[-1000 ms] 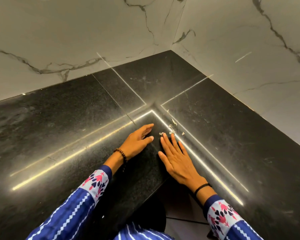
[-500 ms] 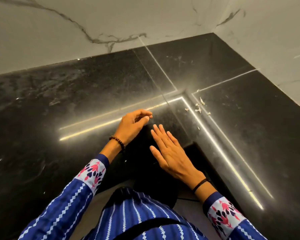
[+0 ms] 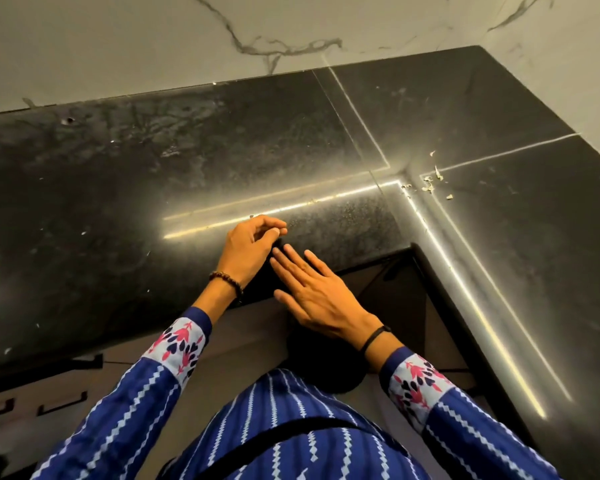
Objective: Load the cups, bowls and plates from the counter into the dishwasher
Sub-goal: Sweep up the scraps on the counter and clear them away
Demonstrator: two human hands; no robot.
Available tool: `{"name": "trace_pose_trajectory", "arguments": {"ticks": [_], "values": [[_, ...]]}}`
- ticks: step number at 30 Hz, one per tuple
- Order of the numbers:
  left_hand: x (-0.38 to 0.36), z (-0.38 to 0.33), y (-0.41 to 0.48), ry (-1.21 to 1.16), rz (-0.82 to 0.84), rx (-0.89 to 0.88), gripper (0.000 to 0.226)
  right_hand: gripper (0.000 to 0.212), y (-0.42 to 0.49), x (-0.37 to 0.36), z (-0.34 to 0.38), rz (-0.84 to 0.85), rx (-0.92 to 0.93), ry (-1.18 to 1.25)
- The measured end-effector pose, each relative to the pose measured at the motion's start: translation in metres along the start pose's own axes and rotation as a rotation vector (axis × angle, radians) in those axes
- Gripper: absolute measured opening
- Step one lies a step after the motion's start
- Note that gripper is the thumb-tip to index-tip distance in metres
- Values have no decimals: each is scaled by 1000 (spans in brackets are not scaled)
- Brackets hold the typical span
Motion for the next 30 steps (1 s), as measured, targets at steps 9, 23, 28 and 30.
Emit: {"name": "trace_pose_trajectory", "arguments": {"ticks": [9, 23, 28, 30], "values": [[-12, -5, 12, 70, 23, -12, 18, 65, -14, 0, -70, 59, -174, -33], [-117, -14, 96, 272, 351, -96, 18, 74, -33, -6, -215, 164, -585, 52], [-173, -10, 121, 420, 565, -203, 41, 80, -54, 2, -228, 147, -780, 70], [-191, -6, 128, 593, 643, -308, 56, 85, -65, 2, -215, 136, -870, 105]]}}
Point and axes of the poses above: each hand's wrist, its own y-axis towards the middle knuckle, its own x-axis out of the back of the hand, z = x × y, the point moved 3 cm from there along y, towards the middle knuckle, and after that the axes turned 12 degrees about -y, right-handed, at the moved point
